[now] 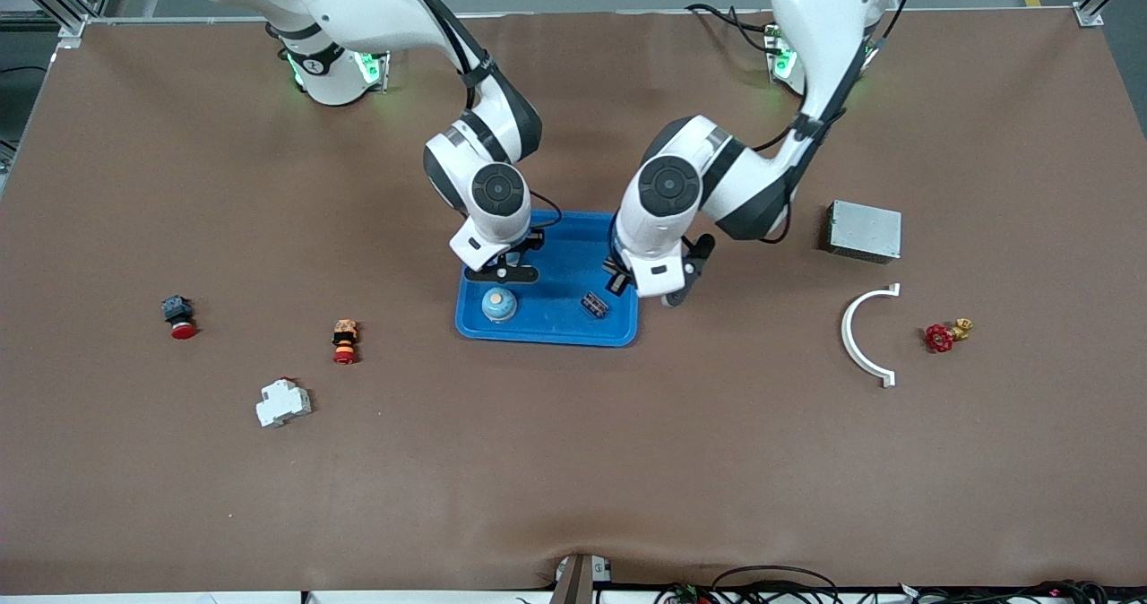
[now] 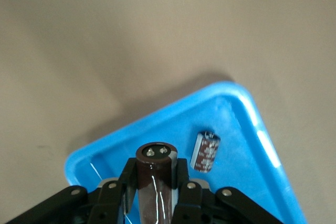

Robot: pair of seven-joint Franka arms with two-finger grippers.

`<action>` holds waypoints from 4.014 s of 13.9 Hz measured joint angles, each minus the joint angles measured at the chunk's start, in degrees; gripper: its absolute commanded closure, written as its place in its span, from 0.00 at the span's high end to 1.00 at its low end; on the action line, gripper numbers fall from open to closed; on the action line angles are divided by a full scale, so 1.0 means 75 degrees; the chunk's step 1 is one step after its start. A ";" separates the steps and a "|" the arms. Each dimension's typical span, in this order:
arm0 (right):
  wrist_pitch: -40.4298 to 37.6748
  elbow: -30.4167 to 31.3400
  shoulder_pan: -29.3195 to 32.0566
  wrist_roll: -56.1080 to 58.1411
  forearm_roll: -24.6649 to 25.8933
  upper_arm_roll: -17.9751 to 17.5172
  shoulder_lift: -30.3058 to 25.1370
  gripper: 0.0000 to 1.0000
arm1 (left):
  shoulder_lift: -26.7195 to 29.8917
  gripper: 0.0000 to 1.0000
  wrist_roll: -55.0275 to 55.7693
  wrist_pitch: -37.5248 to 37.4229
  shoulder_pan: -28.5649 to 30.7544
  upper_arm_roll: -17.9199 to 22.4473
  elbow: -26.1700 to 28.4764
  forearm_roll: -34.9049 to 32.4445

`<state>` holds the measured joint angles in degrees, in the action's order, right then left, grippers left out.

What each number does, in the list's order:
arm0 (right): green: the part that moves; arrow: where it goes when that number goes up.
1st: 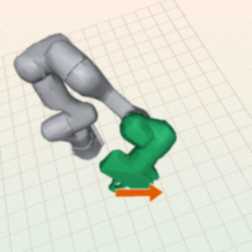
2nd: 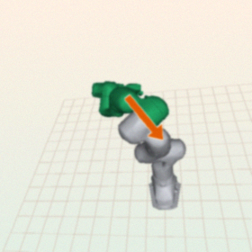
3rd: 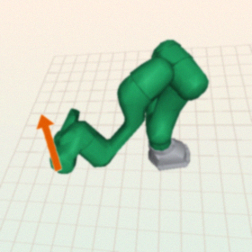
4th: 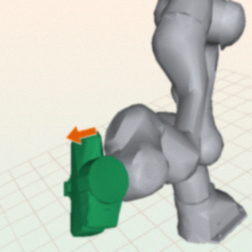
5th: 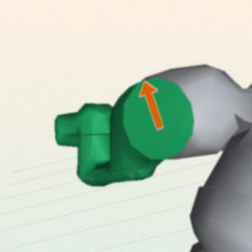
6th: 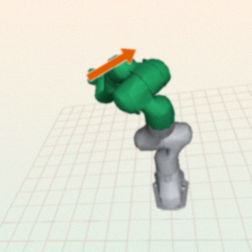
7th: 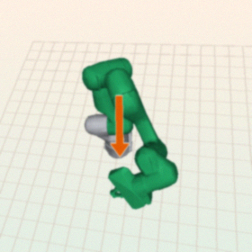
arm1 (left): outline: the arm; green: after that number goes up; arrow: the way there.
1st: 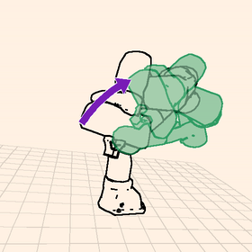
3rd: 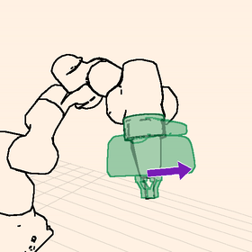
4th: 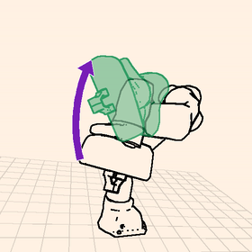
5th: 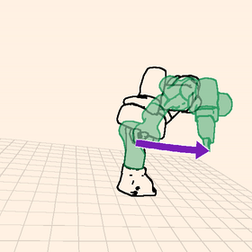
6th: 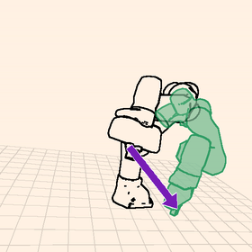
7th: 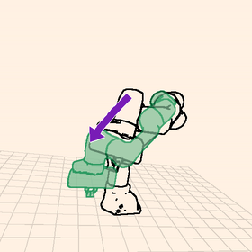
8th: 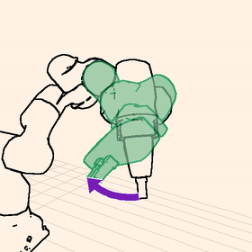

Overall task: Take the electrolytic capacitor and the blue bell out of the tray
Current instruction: 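Carry the capacitor toward the white arc while the right gripper carries the bell, then set the capacitor inside the white arc while the right gripper lowers the bell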

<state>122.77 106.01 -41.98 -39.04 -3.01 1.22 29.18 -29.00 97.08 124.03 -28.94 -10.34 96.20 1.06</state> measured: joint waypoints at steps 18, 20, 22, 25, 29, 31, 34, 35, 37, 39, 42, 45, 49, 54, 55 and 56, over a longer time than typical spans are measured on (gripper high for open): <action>-0.1271 -0.1282 0.5413 0.8739 0.1184 0.0222 -0.0740 0.00 | 0.1386 0.00 -0.3793 -0.0174 0.3995 0.0030 0.2265 -0.1074; -0.0756 -0.1042 0.5509 0.8767 0.1182 0.0213 -0.0415 0.00 | 0.1361 0.00 -0.4121 -0.0105 0.4227 0.0028 0.2271 -0.1232; -0.0042 -0.0482 0.5542 0.8766 0.1181 0.0209 -0.0300 0.00 | 0.1268 0.00 -0.4500 -0.0028 0.4453 0.0033 0.2252 -0.1331; 0.0273 0.0129 0.5688 0.8766 0.1181 0.0207 -0.0293 0.00 | 0.1026 0.00 -0.4674 0.0262 0.4768 0.0035 0.2226 -0.1879; 0.0305 0.0459 0.5795 0.8849 0.1181 0.0205 -0.0294 0.00 | 0.0638 0.00 -0.5115 0.0705 0.5113 0.0038 0.2094 -0.2010; 0.0333 0.0521 0.5849 0.9079 0.1181 0.0205 -0.0295 0.00 | 0.0408 0.00 -0.5226 0.0811 0.5210 0.0039 0.1938 -0.2084; 0.0381 0.0643 0.6005 0.9359 0.1181 0.0205 -0.0287 0.00 | 0.0025 0.00 -0.5229 0.1192 0.5325 0.0042 0.1826 -0.2167; 0.0468 0.0691 0.6054 0.9396 0.1181 0.0205 -0.0265 0.00 | -0.0086 0.00 -0.5229 0.1269 0.5403 0.0043 0.1806 -0.2253; 0.0858 0.0873 0.6094 0.9440 0.1181 0.0205 -0.0193 0.00 | -0.0253 0.00 -0.5231 0.1411 0.5503 0.0042 0.1778 -0.2341; 0.1196 0.1066 0.6093 0.9442 0.1181 0.0191 -0.0098 0.00 | -0.0348 0.06 -0.5232 0.1486 0.5515 0.0037 0.1770 -0.2350; 0.1410 0.1132 0.6093 0.9443 0.1181 0.0168 0.0072 0.01 | -0.0388 0.90 -0.5233 0.1495 0.5511 0.0027 0.1768 -0.2363; 0.1557 0.1136 0.6093 0.9443 0.1181 0.0167 0.0184 0.11 | -0.0389 1.00 -0.5242 0.1496 0.5511 0.0026 0.1759 -0.2393; 0.1570 0.1137 0.6096 0.9442 0.1181 0.0167 0.0192 1.00 | -0.0275 1.00 -0.5256 0.1411 0.5497 -0.0007 0.1639 -0.2412; 0.1050 0.0934 0.6146 0.9426 0.0818 0.0145 0.0031 1.00 | 0.0356 1.00 -0.5232 0.0779 0.5453 -0.0508 0.1574 -0.2414; 0.0488 0.0722 0.6137 0.9413 0.0566 0.0096 -0.0127 1.00 | 0.0425 1.00 -0.5127 0.0652 0.5439 -0.0683 0.1579 -0.2414; -0.0206 0.0419 0.6088 0.9279 0.0362 0.0046 -0.0311 1.00 | 0.0459 1.00 -0.4989 0.0566 0.5420 -0.0838 0.1583 -0.2414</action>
<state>121.23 109.15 3.68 30.56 -0.30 1.56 26.85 -25.56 59.66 128.28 11.71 -16.63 108.07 -17.05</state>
